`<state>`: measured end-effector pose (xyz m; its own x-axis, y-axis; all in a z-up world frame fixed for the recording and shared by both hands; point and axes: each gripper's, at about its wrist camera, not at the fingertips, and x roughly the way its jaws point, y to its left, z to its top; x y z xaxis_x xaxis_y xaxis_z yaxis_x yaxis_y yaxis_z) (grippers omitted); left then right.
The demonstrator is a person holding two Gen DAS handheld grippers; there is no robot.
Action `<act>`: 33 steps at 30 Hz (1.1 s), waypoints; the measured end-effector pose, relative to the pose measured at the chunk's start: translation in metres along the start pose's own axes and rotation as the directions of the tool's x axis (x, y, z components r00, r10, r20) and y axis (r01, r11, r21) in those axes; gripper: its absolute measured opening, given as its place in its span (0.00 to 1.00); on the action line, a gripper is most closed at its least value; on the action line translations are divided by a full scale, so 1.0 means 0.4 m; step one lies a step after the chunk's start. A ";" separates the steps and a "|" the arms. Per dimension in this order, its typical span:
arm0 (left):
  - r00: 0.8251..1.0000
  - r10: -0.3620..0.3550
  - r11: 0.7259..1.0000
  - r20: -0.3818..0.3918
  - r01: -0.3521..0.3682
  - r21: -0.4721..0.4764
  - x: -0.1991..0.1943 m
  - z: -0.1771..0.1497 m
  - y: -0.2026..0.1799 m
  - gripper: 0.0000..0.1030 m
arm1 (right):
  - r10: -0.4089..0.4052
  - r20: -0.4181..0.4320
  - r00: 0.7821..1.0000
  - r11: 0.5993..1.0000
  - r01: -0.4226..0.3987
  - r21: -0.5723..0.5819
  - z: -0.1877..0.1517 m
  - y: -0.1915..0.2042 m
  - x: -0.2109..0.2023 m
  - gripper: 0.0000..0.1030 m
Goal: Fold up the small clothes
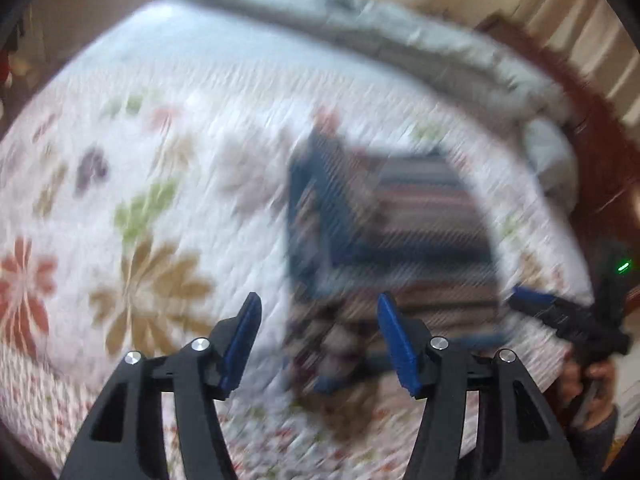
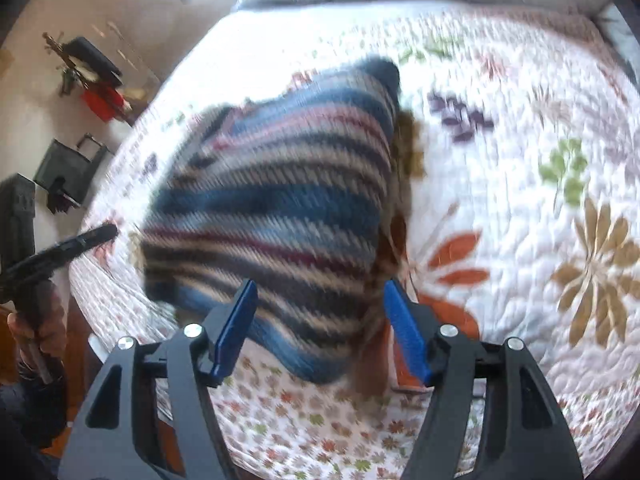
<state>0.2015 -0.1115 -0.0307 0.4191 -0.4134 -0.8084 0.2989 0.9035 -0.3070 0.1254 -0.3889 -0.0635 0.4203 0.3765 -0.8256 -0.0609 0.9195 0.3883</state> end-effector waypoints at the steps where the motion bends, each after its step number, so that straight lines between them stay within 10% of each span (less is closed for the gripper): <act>1: 0.999 -0.030 1.000 0.020 0.030 0.010 -0.008 0.027 -0.016 0.59 | 0.026 0.010 1.000 1.000 -0.026 -0.006 0.016 0.012 -0.006 0.66; 6: 0.995 -0.083 0.996 -0.055 0.085 0.034 0.121 0.129 -0.103 0.56 | 0.068 0.016 0.998 0.997 -0.067 -0.041 0.072 0.058 0.014 0.66; 23: 0.973 -0.062 0.997 -0.221 0.068 0.021 0.324 0.087 -0.051 0.34 | 0.089 -0.066 0.994 0.996 -0.089 -0.007 0.091 0.036 0.134 0.64; 30: 0.988 0.050 0.998 -0.145 -0.042 0.053 0.191 0.036 -0.112 0.81 | -0.068 -0.027 0.997 0.997 0.068 -0.027 0.041 0.094 0.037 0.76; 33: 0.990 0.102 0.992 -0.100 -0.094 0.089 0.128 -0.012 -0.139 0.82 | -0.132 -0.005 0.991 0.990 0.132 -0.043 -0.014 0.126 -0.013 0.86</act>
<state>0.2022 -0.1823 -0.0573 0.3596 -0.3052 -0.8818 0.3333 0.9247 -0.1841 0.1152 -0.3441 -0.0420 0.4198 0.2521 -0.8719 -0.0434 0.9651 0.2581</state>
